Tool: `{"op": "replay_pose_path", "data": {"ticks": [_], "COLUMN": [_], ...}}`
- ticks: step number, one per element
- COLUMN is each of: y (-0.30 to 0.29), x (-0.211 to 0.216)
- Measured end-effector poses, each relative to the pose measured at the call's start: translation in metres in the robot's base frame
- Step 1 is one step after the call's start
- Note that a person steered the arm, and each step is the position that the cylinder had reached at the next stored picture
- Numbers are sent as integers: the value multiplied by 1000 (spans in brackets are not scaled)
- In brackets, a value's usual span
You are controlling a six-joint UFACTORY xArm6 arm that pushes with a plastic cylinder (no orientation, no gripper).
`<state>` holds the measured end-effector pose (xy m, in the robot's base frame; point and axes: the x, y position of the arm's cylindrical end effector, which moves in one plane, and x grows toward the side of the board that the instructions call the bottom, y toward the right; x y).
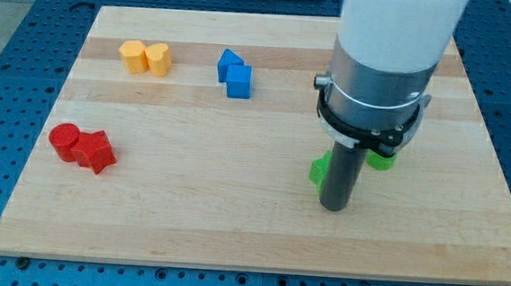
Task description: Slide green star towards the bottom center
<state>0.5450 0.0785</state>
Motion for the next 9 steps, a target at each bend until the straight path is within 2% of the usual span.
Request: {"op": "replay_pose_path", "data": {"ticks": [2,4,6,8,9], "y": [65,36,32,60,30], "x": [8,-37,-39,-45,-52]}}
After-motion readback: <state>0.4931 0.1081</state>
